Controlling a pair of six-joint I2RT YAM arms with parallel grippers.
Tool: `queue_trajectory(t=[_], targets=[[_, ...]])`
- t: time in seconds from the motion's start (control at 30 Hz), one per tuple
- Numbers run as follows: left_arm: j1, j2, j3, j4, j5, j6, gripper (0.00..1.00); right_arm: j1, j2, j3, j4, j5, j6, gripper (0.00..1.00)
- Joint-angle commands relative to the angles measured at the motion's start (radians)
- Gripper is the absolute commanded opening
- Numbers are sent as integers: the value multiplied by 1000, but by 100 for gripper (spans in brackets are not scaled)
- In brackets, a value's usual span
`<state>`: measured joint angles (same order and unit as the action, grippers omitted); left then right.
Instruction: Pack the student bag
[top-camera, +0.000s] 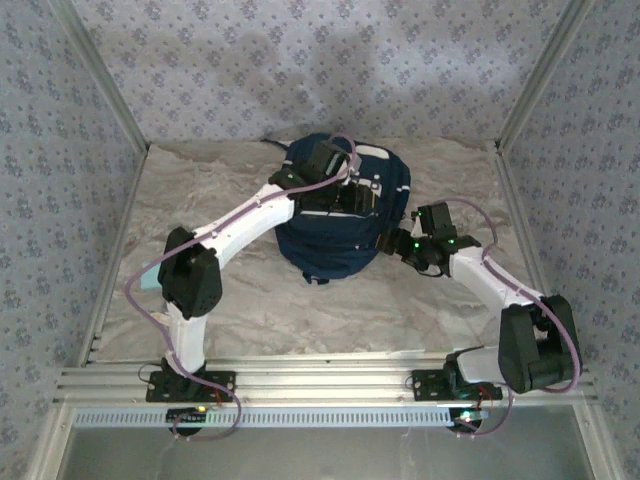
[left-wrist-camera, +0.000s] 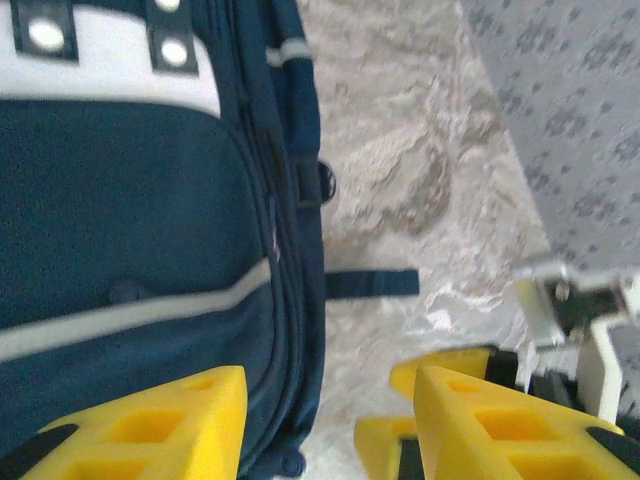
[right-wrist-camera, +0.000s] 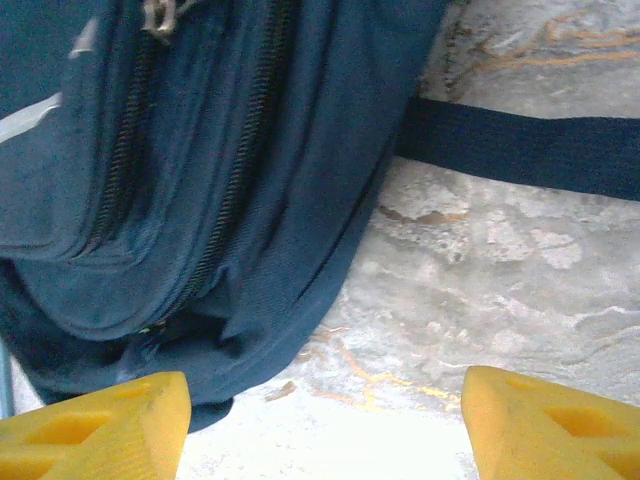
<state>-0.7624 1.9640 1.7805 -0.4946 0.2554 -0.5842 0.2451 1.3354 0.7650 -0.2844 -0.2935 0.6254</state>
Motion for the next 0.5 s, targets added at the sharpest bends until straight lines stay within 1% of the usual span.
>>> queue_trajectory(t=[0.0,0.1,0.2,0.4,0.47], targets=[[-40,-20,-58,-50,-39,17,47,-14,4,-8,14,71,45,73],[-66,-9,-70,-78,-66,-5,47,-46,-13,-31,18,82,61,73],[-94,8,-69,-99,-121,-14,47,-91,-43,-70,36,79,75,72],[-171,87,18,-208,-302,58,46,-151,-78,-117,49,44,82,71],[-196,123,64,-255,-381,88,45,-162,-82,-124,51,31,84,71]])
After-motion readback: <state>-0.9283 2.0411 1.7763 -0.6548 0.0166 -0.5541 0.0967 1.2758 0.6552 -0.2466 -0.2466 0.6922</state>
